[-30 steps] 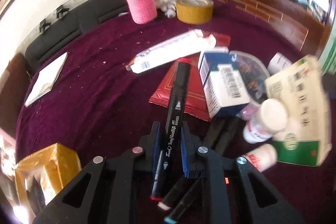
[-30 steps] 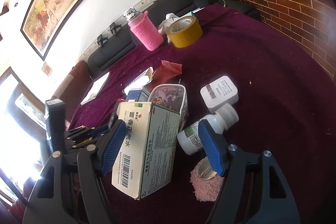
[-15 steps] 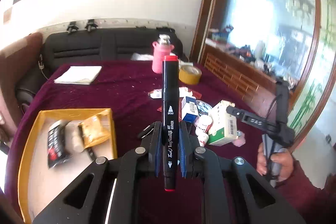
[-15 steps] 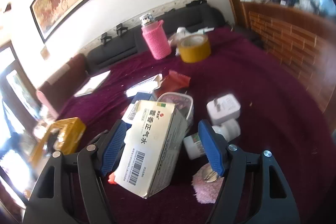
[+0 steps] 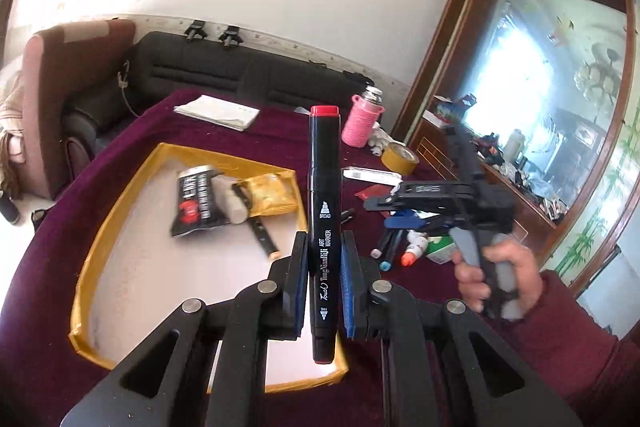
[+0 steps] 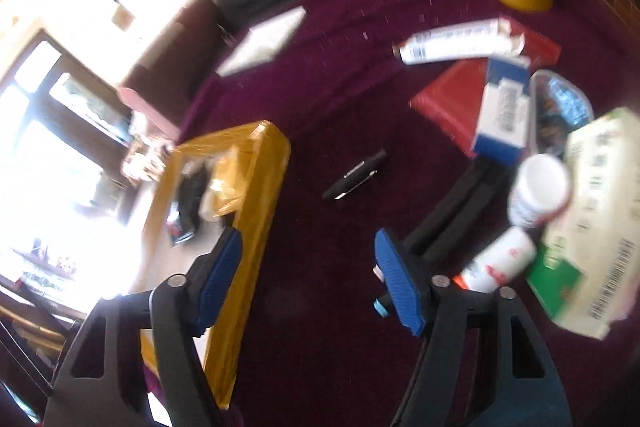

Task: Organize objects
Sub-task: 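Carry the red-capped marker to the tray with the left gripper while the right gripper grasps another black marker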

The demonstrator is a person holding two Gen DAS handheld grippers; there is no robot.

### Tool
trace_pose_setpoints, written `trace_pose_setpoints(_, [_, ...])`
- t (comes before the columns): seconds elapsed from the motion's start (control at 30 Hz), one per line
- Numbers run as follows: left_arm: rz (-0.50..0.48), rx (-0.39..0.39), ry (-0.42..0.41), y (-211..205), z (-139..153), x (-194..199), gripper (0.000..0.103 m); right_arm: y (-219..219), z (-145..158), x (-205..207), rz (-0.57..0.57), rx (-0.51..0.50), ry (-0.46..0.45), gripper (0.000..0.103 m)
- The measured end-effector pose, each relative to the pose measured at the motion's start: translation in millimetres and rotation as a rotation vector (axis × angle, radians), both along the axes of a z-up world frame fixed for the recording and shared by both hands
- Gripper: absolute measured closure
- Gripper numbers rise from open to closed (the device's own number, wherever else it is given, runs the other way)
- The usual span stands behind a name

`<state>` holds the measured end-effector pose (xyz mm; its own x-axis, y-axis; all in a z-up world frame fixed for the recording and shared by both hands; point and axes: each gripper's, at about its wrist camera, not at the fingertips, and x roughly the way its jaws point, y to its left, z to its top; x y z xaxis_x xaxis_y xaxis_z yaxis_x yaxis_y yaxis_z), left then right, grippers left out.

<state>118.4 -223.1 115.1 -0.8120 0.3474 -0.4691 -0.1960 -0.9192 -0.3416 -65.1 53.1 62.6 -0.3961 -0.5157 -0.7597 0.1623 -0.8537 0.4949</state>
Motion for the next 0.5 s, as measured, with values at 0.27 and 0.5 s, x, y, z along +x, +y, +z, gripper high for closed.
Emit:
trace_pose_setpoints(0.27, [0.056,0.08,-0.017,-54.5,-22.8,8.8,0.091,-24.7,-40.9,-57.3,-0.149,0.166,-0.102,0.068])
trace_pose_setpoints(0.5, [0.076,0.112,-0.041,-74.5,-40.2,2.8,0.091,-50.4,-44.1,-66.7,-0.178,0.388,-0.041,0.086])
